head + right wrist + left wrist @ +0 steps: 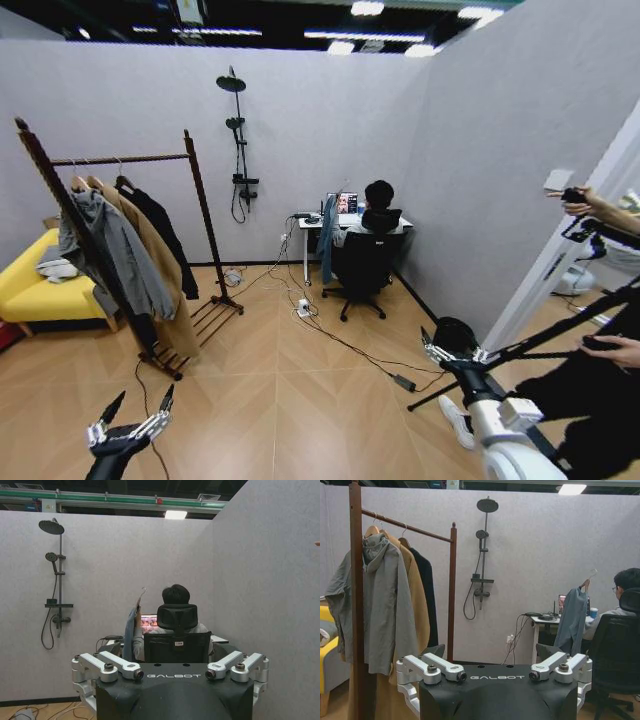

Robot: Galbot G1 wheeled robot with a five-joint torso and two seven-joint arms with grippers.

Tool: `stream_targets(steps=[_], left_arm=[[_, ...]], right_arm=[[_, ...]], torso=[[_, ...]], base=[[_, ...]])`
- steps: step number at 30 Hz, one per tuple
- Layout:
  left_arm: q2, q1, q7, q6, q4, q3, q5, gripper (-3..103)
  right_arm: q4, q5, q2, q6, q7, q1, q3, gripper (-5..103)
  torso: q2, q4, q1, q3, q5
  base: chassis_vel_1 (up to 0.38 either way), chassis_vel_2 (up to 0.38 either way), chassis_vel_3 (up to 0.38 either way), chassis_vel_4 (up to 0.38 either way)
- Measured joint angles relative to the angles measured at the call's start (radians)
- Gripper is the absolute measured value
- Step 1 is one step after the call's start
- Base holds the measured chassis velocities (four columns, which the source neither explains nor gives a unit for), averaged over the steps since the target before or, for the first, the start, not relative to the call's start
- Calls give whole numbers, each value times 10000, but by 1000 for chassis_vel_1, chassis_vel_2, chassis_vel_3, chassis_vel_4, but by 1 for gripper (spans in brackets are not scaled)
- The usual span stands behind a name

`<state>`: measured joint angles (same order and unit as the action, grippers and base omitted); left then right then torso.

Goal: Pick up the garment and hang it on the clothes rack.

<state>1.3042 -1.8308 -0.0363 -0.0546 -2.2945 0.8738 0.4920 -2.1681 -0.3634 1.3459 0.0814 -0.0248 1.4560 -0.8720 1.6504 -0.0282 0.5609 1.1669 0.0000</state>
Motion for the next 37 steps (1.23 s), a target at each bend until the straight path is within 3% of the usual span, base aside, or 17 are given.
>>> stream_targets(steps=[37], left_arm=[[0, 0, 0, 0, 0, 0, 0, 100]], right_arm=[[-25, -185, -50, -164, 18, 60, -23, 100]], torso=[[0, 0, -1, 0, 0]], base=[[0, 0, 0, 0]])
